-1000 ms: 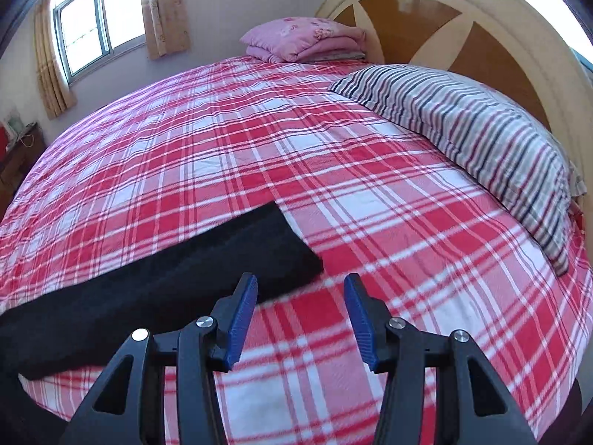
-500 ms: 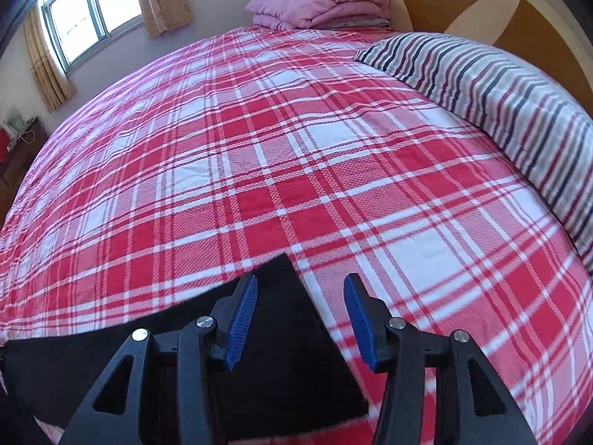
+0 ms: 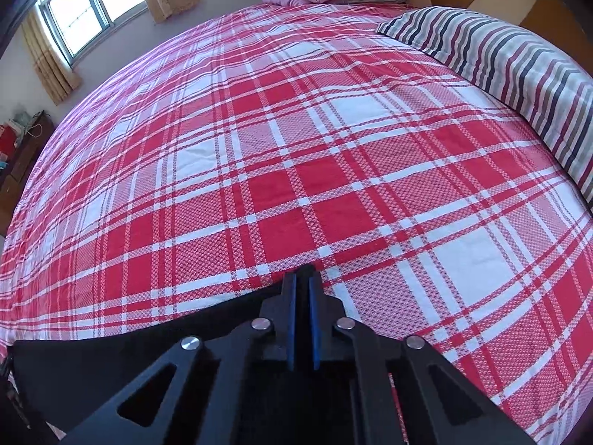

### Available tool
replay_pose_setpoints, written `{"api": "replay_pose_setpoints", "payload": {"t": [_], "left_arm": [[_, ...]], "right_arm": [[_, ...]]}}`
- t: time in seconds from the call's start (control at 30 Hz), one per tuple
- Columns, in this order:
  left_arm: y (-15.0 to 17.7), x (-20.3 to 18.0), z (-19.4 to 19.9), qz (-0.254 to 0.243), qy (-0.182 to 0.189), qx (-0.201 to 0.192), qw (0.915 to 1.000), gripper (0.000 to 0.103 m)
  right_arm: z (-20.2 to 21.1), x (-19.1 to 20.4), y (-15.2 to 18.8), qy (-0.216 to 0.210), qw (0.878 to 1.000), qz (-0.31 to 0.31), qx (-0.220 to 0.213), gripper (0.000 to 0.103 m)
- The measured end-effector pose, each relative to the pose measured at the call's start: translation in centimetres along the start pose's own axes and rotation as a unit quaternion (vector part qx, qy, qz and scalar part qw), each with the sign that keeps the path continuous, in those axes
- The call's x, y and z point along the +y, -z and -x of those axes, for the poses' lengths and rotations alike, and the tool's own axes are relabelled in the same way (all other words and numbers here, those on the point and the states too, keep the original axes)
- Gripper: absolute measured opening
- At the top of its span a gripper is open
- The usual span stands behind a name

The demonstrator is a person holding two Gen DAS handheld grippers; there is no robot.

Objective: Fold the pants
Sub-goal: 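Grasp the hem with the right gripper while the left gripper holds the other hem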

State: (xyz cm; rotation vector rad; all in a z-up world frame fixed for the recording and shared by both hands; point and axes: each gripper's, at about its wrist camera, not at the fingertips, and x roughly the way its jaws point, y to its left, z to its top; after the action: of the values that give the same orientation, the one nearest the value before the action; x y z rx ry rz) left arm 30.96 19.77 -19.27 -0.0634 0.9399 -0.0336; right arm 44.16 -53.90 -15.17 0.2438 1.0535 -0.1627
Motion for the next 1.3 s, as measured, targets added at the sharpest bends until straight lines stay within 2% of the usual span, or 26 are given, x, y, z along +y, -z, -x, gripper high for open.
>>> {"api": "replay_pose_setpoints", "payload": {"t": [0.2,0.63,0.83,0.97,1.3], "left_arm": [[-0.3,0.2,1.2,0.009,0.012,-0.008,0.9999,0.015],[0.0,0.7,8.6,0.016,0.07,-0.107,0.9917,0.015],[2.1,1.7,11.6,0.027,0.1,-0.145,0.984,0.015],[4.4,2.6,13.0,0.035,0.121,-0.159,0.9792,0.015],[10.1,3.3,14.4,0.04,0.141,-0.155,0.9771,0.015]], "right_arm": [[4.6,0.4,0.5,-0.013,0.999,0.005,-0.048,0.005],[15.9,0.5,5.3,-0.024,0.991,0.034,-0.125,0.004],[20.1,-1.0,9.2,-0.045,0.986,0.017,-0.159,0.004],[21.4,-2.7,12.5,-0.056,0.983,-0.001,-0.173,0.004],[20.6,-7.1,19.9,-0.061,0.986,-0.05,-0.147,0.004]]}}
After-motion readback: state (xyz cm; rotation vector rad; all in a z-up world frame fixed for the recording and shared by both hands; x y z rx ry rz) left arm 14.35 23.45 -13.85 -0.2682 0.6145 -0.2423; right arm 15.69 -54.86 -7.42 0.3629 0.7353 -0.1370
